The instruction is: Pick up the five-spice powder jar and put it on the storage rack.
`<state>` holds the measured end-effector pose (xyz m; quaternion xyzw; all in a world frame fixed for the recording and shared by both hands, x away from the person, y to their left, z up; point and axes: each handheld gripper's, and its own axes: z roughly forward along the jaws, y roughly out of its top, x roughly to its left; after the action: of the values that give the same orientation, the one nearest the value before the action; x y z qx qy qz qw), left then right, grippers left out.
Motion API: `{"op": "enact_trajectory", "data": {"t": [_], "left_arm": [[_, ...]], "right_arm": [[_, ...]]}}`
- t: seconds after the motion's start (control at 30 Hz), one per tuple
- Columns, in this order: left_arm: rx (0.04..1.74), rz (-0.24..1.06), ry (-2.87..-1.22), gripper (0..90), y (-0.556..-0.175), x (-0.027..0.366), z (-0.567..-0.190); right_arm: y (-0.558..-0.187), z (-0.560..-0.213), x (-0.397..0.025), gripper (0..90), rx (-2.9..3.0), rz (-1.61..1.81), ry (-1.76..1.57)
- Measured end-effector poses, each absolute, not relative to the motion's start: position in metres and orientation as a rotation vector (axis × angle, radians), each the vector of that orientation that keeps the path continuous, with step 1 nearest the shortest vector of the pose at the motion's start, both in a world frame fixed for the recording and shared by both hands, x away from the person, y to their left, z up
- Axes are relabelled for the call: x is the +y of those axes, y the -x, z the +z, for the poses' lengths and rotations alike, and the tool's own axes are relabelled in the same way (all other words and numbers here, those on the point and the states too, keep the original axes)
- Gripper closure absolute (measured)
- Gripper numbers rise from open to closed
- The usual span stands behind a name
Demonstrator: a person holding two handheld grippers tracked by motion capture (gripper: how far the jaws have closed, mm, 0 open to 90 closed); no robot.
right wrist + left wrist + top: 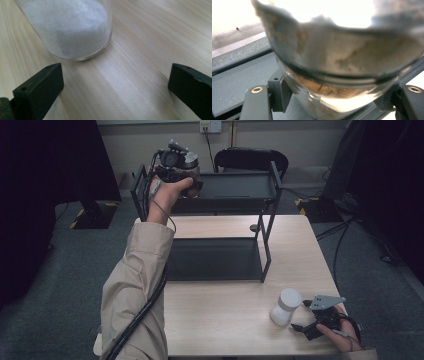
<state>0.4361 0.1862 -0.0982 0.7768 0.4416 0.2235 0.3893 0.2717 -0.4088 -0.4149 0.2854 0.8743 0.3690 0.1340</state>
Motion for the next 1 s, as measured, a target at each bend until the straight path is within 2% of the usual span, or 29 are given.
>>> {"op": "enact_trajectory", "data": {"t": [0.53,0.6,0.63,0.7,1.0], "left_arm": [[1.133,0.574,-1.953,29.6,-0.433,0.187,-0.103],[1.152,0.577,-1.941,23.4,-0.432,0.187,-0.103],[1.162,0.578,-1.933,23.4,-0.432,0.187,-0.103],[1.178,0.583,-1.921,14.6,-0.430,0.188,-0.104],[1.174,0.577,-1.889,2.1,-0.418,0.194,-0.106]], "right_arm": [[-0.272,-0.415,-0.409,0.0,2.535,1.069,-0.828],[-0.272,-0.415,-0.409,0.0,2.534,1.069,-0.828],[-0.272,-0.415,-0.409,0.0,2.534,1.069,-0.828],[-0.272,-0.415,-0.409,0.0,2.533,1.069,-0.829],[-0.271,-0.415,-0.408,0.0,2.532,1.069,-0.832]]}}
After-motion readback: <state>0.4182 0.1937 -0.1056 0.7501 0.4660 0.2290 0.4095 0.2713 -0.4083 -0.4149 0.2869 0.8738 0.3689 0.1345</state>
